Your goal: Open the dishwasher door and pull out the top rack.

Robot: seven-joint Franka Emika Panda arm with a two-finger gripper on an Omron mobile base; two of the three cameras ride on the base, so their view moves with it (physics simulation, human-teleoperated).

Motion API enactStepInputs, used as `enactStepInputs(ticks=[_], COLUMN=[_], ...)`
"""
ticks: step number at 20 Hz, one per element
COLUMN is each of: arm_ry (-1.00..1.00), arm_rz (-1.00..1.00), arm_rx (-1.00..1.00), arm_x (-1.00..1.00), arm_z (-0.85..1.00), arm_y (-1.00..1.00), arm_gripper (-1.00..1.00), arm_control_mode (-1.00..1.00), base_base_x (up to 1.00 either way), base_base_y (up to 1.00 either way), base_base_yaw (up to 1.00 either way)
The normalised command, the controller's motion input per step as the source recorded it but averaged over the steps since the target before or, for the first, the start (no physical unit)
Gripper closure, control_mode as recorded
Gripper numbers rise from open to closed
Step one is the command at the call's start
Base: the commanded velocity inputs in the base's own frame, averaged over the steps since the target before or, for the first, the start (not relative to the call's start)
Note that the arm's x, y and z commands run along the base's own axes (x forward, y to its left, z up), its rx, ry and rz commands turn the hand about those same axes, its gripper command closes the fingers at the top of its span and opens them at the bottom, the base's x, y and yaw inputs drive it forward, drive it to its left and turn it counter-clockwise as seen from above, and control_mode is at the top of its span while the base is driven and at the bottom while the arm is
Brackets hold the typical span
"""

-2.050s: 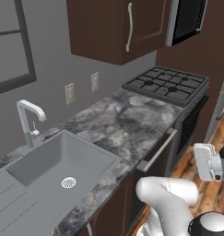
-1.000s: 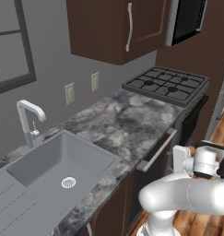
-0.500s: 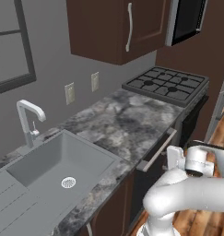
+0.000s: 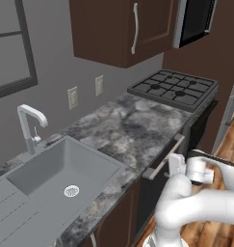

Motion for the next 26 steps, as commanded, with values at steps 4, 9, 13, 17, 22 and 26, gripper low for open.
enactStepInputs(ticks=[4,9,13,17,22,26], arm_ry=[0.00,0.00,0.00,0.00,0.00,0.00], arm_rz=[0.00,0.00,0.00,0.00,0.00,0.00], arm_rx=[0.00,0.00,0.00,0.00,0.00,0.01], arm_x=[0.29,0.28,0.36,0.42,0.39,0.14], arm_z=[-0.29,-0.31,-0.31,-0.28,-0.29,-0.28], arm_y=[0.00,0.00,0.00,0.00,0.00,0.00], arm_gripper=[-1.00,-1.00,-1.00,-1.00,-1.00,1.00], arm_control_mode=[-1.00,-1.00,-1.00,-1.00,-1.00,-1.00], base_base_x=[0.00,0.00,0.00,0.00,0.00,0.00], base_base_y=[0.00,0.00,0.00,0.00,0.00,0.00], base_base_yaw=[0.00,0.00,0.00,0.00,0.00,0.00])
